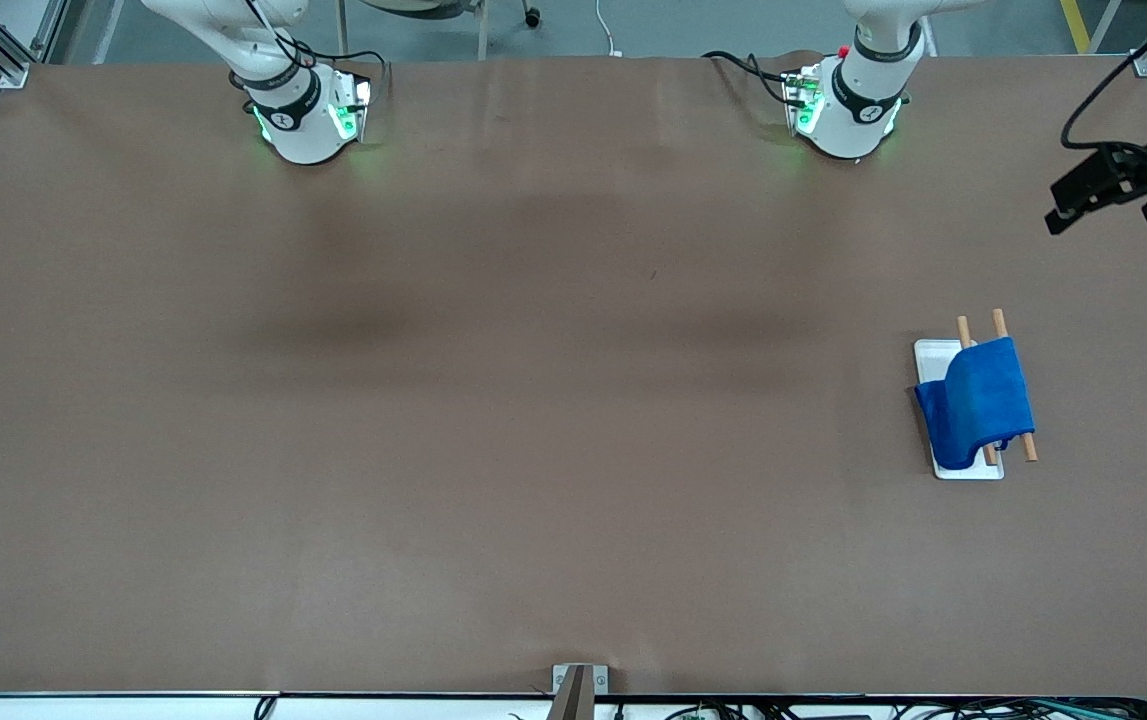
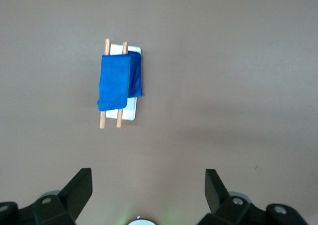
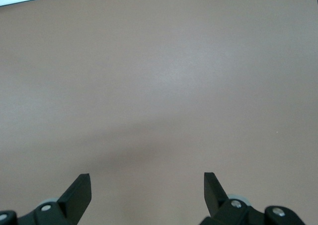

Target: Right arm passes towel to left arm to hang

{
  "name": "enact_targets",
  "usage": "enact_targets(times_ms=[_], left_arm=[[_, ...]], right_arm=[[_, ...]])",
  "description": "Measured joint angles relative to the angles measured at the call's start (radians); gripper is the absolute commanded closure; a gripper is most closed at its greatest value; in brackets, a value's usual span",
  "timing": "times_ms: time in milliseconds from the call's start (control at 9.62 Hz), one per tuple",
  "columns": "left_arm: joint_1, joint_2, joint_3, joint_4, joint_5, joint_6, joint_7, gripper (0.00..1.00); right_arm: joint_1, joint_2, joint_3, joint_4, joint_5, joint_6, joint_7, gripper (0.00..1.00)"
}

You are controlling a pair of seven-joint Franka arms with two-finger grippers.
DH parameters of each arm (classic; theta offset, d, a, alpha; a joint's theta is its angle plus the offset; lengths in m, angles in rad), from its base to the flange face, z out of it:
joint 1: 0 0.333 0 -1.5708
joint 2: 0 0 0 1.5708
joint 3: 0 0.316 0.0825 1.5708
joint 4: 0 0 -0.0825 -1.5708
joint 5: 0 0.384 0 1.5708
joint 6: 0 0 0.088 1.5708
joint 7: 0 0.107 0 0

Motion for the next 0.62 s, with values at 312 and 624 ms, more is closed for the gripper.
enact_targets(times_ms=[312,624], left_arm=[[-0.043,-0.078,0.027,-0.121,0.0,0.057,0.007,0.0],[-0.048,-0.094,0.031,-0.148,0.0,0.076,0.059,0.0]], right_arm=[[0.0,0.0,0.0,0.0,0.0,0.0,0.0,0.0],[0.0,0.0,0.0,0.0,0.0,0.0,0.0,0.0]])
